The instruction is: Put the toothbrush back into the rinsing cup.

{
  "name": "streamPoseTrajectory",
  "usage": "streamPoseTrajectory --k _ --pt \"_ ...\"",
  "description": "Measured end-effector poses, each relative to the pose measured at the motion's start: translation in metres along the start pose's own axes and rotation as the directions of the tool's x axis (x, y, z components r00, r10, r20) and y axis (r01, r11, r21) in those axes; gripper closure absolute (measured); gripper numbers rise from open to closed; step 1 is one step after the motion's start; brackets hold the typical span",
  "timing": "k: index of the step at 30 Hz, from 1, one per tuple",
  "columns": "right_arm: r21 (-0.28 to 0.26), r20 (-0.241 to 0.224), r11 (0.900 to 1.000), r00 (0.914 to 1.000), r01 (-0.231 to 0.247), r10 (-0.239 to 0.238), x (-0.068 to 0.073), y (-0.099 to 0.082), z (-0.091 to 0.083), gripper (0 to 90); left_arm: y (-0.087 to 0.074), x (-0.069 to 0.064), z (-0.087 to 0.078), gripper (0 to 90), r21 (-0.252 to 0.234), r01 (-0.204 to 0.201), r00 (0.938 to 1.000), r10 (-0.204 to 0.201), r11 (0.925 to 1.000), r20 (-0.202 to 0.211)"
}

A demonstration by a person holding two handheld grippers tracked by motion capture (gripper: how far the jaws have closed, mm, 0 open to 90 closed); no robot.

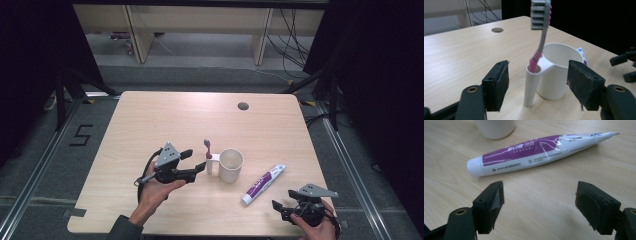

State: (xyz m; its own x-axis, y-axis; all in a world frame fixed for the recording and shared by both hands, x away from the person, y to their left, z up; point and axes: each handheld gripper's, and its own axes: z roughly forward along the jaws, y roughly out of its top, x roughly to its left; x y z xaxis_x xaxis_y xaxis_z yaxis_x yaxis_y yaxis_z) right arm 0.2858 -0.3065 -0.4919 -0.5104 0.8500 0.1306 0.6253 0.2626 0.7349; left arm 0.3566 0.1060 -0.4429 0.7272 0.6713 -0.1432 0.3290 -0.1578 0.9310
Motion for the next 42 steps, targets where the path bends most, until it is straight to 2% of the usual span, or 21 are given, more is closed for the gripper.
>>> streamPoseTrajectory --k 4,5,8,9,13,14,16,18,22,23,24,27,28,31,33,34,35,36,37,38,42 --pt "-0.013 -0.008 0.9999 1.0000 0.000 0.000 0.000 0.000 0.000 24.3 -0.008 -0.002 -0.012 30.9 0.040 0.011 0.9999 -0.011 0.9992 -0.004" --pt "-0.003 -0.016 0.9993 0.9992 -0.037 0.037 0.003 0.000 0.000 24.3 -0.010 -0.003 -0.015 29.9 0.047 0.012 0.9999 -0.012 0.9988 -0.007" --pt "0.013 -0.011 0.9975 0.9975 -0.070 0.070 0.005 0.000 -0.001 24.7 -0.019 -0.003 -0.023 29.3 0.070 0.014 0.9997 -0.012 0.9975 -0.020" --pt "-0.005 -0.010 0.9997 0.9996 -0.026 0.026 0.002 0.001 0.000 24.7 -0.022 -0.004 -0.025 29.2 0.076 0.020 0.9995 -0.019 0.9969 -0.024" --pt "-0.025 -0.015 0.9996 0.9998 0.015 -0.016 0.001 0.001 0.000 25.8 -0.031 -0.002 -0.036 28.7 0.077 0.037 0.9986 -0.034 0.9963 -0.040" --pt "-0.025 -0.001 0.9996 0.9999 0.016 -0.016 0.002 0.002 -0.001 27.4 -0.032 -0.002 -0.038 28.6 0.076 0.037 0.9984 -0.034 0.9964 -0.045" --pt "-0.019 -0.012 0.9998 0.9999 -0.010 0.010 0.005 0.002 -0.001 27.8 -0.035 -0.003 -0.043 28.4 0.077 0.040 0.9982 -0.037 0.9962 -0.048" --pt "-0.034 -0.023 0.9994 0.9997 -0.010 0.010 0.005 0.002 -0.001 27.9 -0.039 -0.003 -0.046 28.2 0.074 0.043 0.9983 -0.040 0.9964 -0.042" --pt "-0.042 -0.026 0.9989 0.9994 0.023 -0.024 0.004 0.004 0.000 30.5 -0.046 -0.006 -0.051 27.0 0.098 0.050 0.9980 -0.046 0.9939 -0.043" --pt "-0.042 -0.031 0.9990 0.9993 0.019 -0.020 0.005 0.004 -0.001 30.6 -0.048 -0.006 -0.052 26.8 0.106 0.051 0.9980 -0.047 0.9930 -0.042" --pt "-0.033 -0.030 0.9994 0.9995 -0.014 0.013 0.008 0.004 -0.002 30.6 -0.050 -0.006 -0.053 26.5 0.110 0.049 0.9981 -0.044 0.9927 -0.043" --pt "-0.058 -0.014 0.9978 0.9993 0.034 -0.035 0.006 0.005 -0.001 32.3 -0.057 -0.007 -0.055 26.0 0.128 0.055 0.9971 -0.048 0.9902 -0.060" --pt "-0.041 -0.027 0.9991 0.9996 0.008 -0.009 0.008 0.005 -0.002 32.3 -0.059 -0.006 -0.056 26.0 0.131 0.056 0.9974 -0.049 0.9898 -0.053" --pt "-0.053 -0.034 0.9980 0.9988 0.035 -0.037 0.008 0.007 0.000 33.2 -0.065 -0.005 -0.059 25.6 0.143 0.061 0.9967 -0.053 0.9879 -0.061" --pt "-0.055 -0.038 0.9985 0.9993 -0.009 0.007 0.011 0.008 0.001 33.7 -0.067 -0.005 -0.060 25.4 0.154 0.066 0.9964 -0.057 0.9858 -0.063" --pt "-0.074 -0.028 0.9969 0.9992 0.026 -0.028 0.008 0.009 0.001 34.6 -0.069 -0.005 -0.061 25.3 0.155 0.064 0.9964 -0.054 0.9858 -0.065" --pt "-0.060 -0.046 0.9981 0.9989 -0.014 0.012 0.011 0.010 0.000 35.3 -0.070 -0.005 -0.062 25.3 0.163 0.066 0.9960 -0.055 0.9844 -0.070" --pt "-0.072 -0.044 0.9974 0.9989 0.010 -0.014 0.010 0.011 0.001 35.5 -0.072 -0.004 -0.062 25.3 0.157 0.071 0.9960 -0.062 0.9850 -0.065" --pt "-0.077 -0.048 0.9970 0.9988 -0.007 0.004 0.012 0.012 0.002 36.7 -0.073 -0.005 -0.062 25.1 0.162 0.071 0.9961 -0.062 0.9843 -0.064" --pt "-0.084 -0.043 0.9963 0.9989 0.016 -0.019 0.011 0.014 0.002 37.7 -0.075 -0.005 -0.062 25.1 0.161 0.071 0.9961 -0.061 0.9843 -0.064" --pt "-0.089 -0.064 0.9960 0.9980 -0.006 0.000 0.015 0.017 0.004 40.0 -0.081 -0.007 -0.063 25.1 0.177 0.062 0.9970 -0.053 0.9823 -0.055"
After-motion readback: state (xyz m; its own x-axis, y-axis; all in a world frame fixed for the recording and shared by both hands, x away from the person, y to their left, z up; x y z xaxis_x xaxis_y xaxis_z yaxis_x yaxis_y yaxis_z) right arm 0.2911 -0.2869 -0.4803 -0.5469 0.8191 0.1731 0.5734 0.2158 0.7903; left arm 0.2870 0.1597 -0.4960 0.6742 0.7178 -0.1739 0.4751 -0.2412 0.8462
